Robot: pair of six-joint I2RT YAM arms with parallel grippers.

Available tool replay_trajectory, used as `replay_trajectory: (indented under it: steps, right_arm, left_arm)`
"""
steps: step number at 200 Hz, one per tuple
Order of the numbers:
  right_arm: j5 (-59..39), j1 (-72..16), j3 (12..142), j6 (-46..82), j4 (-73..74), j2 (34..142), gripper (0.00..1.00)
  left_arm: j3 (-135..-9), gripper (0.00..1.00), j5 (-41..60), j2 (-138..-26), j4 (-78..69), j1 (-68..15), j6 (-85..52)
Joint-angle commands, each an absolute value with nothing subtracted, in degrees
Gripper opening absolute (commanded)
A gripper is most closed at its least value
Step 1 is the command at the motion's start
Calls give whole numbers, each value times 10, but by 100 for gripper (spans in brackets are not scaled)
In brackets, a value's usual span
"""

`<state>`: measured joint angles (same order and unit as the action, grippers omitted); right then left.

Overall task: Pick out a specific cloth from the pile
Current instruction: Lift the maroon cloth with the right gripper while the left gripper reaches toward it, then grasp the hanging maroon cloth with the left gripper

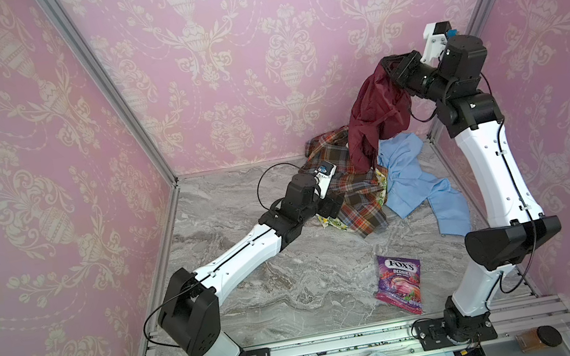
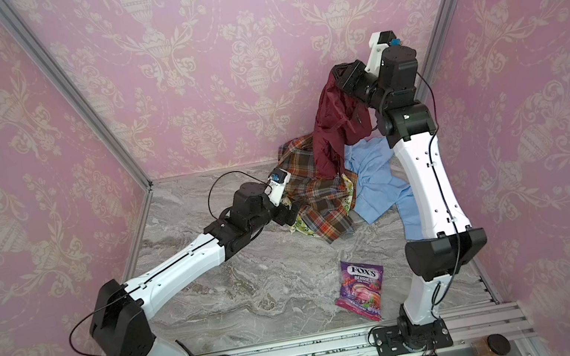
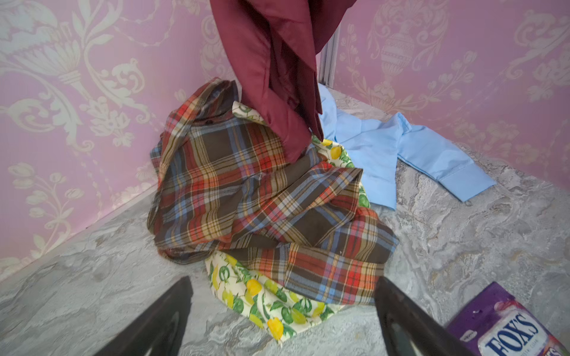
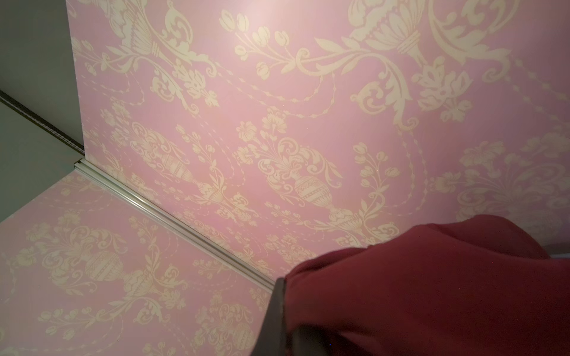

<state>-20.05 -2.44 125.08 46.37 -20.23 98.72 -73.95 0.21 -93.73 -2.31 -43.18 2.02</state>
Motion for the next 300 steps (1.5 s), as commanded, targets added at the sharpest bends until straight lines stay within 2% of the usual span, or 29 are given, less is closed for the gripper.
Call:
replay_trajectory:
  steps: [1,62,94,135,179,185,193,209,222,228,269,300]
  right_arm:
    - [-209,-24,1189,444,-143,924,0]
    - [-228,-27,1080,498,-79,863,0]
    - [-240,-32,1042,525,-49,852,0]
    - [-251,-36,1025,526,-58,835,0]
    - [-253,-39,990,517,-87,786,0]
    - [-251,-39,987,512,-94,781,0]
    - [-248,-39,980,509,-97,774,0]
    - [-246,-39,969,509,-98,766,0]
    - [-247,-39,971,504,-105,766,0]
    - [-244,-39,971,501,-109,767,0]
    - [-228,-21,960,496,-114,770,0]
    - [-214,0,937,487,-103,773,0]
  left_arm:
    - [-781,95,21,-982,-104,-442,24]
    - [-865,99,33,-1151,-289,-447,24]
    - [-972,99,1,-1270,-355,-453,21]
    - [-1170,99,-64,-1416,-377,-455,45]
    - [-1467,99,-49,-1576,-304,-449,56]
    - [-1482,95,-46,-1583,-306,-446,53]
    - [-1491,84,-47,-1587,-313,-442,46]
    - [-1487,49,-36,-1580,-318,-430,32]
    - [-1454,12,-5,-1554,-322,-423,17]
    - [-1424,1,5,-1533,-333,-423,12]
    - [-1204,0,67,-1381,-422,-422,-6]
    - [-1110,0,92,-1300,-459,-410,-32]
